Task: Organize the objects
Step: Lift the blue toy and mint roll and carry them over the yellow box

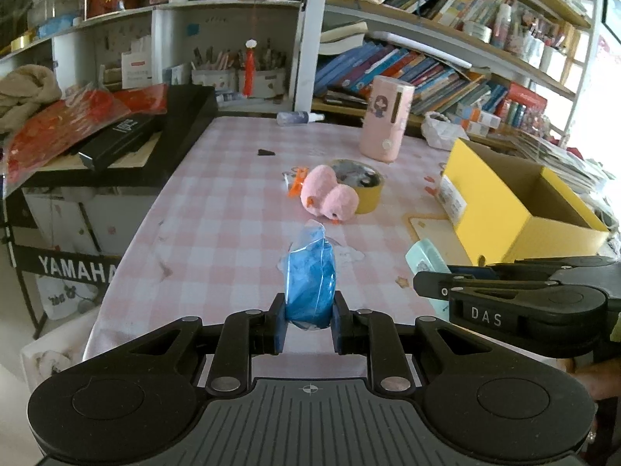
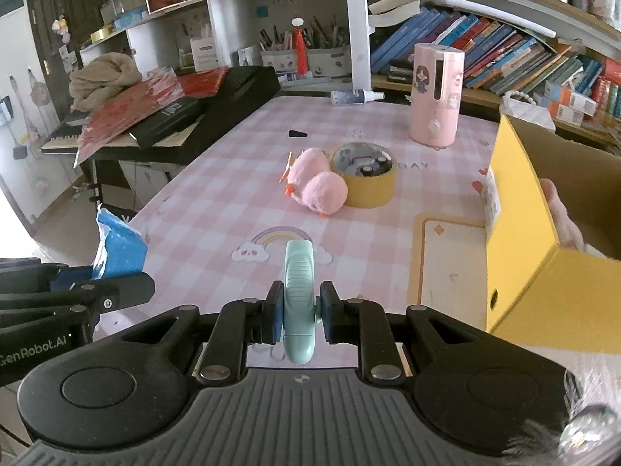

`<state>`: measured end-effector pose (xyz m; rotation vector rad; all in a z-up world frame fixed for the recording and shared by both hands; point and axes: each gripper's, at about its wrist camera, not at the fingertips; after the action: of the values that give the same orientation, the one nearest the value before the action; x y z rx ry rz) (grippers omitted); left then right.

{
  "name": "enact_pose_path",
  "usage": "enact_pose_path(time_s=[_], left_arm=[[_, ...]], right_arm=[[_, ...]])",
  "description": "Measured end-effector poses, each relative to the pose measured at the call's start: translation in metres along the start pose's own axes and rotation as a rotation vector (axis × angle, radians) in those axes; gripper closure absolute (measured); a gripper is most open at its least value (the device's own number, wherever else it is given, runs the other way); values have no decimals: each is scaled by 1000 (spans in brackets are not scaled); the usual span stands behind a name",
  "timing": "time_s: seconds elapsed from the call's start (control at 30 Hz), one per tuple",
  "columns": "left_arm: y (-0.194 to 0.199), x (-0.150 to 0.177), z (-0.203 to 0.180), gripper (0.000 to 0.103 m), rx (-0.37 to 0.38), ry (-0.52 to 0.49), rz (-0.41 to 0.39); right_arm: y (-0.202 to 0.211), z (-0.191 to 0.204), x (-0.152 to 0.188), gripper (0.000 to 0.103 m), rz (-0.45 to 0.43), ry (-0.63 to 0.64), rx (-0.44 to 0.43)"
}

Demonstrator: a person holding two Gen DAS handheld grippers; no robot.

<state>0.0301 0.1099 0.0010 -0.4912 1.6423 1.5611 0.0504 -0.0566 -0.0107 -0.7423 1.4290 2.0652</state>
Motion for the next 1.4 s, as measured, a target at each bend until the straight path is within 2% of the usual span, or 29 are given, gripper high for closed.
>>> enact_pose_path(time_s=[0.33,0.67,1.4], left_arm=[[26,19,-29,83,65,-78,-8],[34,30,-62,83,160,-170,0],[17,8,-126,83,329,-332,-32]], right_arm=[[42,-11,37,85,-35,-69,44],[75,-35,72,85,-56,-178,119],[120,-96,89,85,-127,-343,285]])
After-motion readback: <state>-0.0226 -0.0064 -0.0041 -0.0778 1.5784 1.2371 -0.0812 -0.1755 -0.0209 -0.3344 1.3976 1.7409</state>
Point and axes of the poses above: each gripper's, at about its wrist camera, not at the fingertips, and y roughly against the way its jaws point, z to its left, x to its underside, and after that the axes turned 15 degrees about -y, right-handed
